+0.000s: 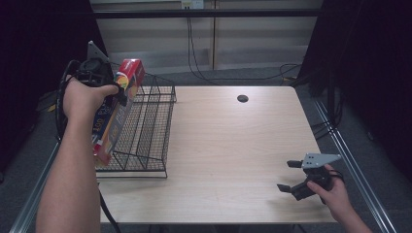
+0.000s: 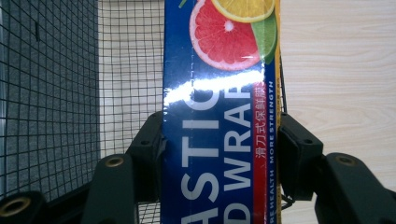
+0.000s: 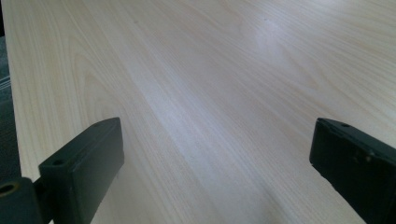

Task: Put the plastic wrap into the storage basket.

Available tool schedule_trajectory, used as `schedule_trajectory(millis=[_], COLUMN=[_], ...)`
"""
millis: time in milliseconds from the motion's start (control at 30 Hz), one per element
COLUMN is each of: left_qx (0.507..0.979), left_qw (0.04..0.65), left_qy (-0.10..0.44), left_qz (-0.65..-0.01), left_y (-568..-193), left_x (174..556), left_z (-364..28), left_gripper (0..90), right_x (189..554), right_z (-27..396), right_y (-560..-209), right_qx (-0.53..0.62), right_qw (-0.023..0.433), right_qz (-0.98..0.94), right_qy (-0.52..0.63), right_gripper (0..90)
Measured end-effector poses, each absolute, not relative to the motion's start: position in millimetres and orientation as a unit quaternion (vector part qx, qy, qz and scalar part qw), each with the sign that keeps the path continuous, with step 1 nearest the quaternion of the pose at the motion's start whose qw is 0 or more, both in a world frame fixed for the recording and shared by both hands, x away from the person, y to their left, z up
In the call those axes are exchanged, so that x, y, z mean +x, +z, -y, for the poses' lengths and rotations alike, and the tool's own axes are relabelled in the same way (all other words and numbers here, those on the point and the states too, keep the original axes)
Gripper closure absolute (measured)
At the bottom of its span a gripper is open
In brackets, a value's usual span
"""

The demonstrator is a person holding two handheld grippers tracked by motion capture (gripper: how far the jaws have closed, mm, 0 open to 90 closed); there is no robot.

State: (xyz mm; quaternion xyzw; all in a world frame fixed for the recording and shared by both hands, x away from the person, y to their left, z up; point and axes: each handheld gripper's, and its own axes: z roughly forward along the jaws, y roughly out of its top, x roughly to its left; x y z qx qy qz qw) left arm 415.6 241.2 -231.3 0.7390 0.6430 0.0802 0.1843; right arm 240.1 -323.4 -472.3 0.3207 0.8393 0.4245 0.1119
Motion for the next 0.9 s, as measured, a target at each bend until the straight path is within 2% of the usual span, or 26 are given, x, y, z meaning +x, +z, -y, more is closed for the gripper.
schedule_trajectory(millis=[900], left_qx=[0.714], left_qw=[0.181], left_qy=[0.088], left_qz=[-0.670], left_y=[-238.4], left_x=[415.5], left_z=[-263.1], left_gripper=[44.0], right_x=[241.1], right_z=[321.9], right_y=[-473.8], right_qx=[0.320], right_qw=[0.109], right_qz=[-0.841], right_qy=[0.423], right_gripper=[2.9])
